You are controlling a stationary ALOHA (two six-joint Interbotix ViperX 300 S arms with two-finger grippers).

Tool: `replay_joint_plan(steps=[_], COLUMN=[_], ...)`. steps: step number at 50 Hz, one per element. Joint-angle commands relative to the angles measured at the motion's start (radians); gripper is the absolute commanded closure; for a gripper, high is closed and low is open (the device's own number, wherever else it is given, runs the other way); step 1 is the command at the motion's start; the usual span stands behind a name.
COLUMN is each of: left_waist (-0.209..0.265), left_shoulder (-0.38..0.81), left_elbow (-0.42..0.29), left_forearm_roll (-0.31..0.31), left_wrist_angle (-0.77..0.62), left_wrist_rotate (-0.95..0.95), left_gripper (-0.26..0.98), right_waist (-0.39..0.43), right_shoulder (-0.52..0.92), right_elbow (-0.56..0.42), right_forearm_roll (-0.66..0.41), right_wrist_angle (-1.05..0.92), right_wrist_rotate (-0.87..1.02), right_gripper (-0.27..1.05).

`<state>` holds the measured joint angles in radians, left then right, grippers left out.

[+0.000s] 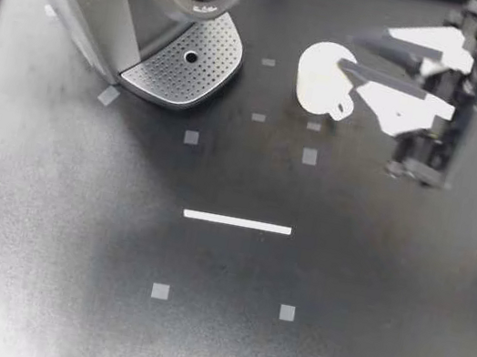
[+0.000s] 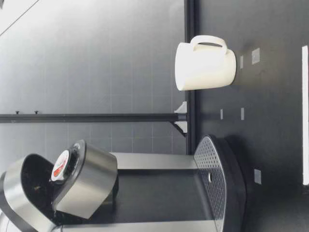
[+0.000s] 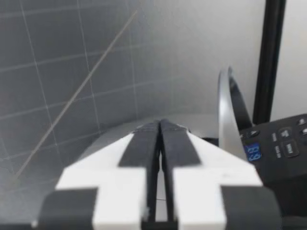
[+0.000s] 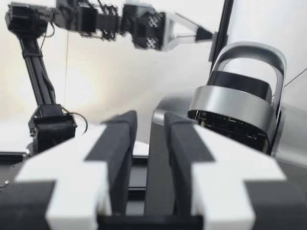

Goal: Place the coffee capsule inside the capsule container, then place the cup onto the center of the cup tray.

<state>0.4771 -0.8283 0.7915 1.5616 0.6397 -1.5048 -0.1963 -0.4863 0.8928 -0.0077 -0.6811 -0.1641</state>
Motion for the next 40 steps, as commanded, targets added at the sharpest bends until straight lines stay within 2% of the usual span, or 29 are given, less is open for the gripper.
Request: replay_joint_plan(steps=[1, 6, 25, 40], left_waist=[0.046, 0.069, 0.069, 0.069], left_shoulder=[0.029, 0.051, 0.158, 0.15], left_elbow=[-0.029, -0.023, -0.061, -0.098], left_forearm_roll=[0.006, 0.006, 0.008, 0.005], left_wrist_angle=[-0.043, -0.095, -0.161, -0.367], left_wrist_rotate=[-0.02, -0.052, -0.066, -0.132], left_gripper=[0.67, 0.67, 0.67, 0.67], right_waist=[0.008, 0.008, 0.008, 0.008], right_shoulder=[-0.032, -0.041, -0.041, -0.034], right_elbow=[0.0, 0.008, 0.008, 0.005], right_forearm_roll=[0.002, 0.002, 0.002, 0.002], right_wrist_angle=[-0.014, -0.014, -0.015, -0.017], right_wrist_rotate=[0.005, 0.005, 0.006, 0.005], right_gripper=[0.4, 0.4, 0.4, 0.4])
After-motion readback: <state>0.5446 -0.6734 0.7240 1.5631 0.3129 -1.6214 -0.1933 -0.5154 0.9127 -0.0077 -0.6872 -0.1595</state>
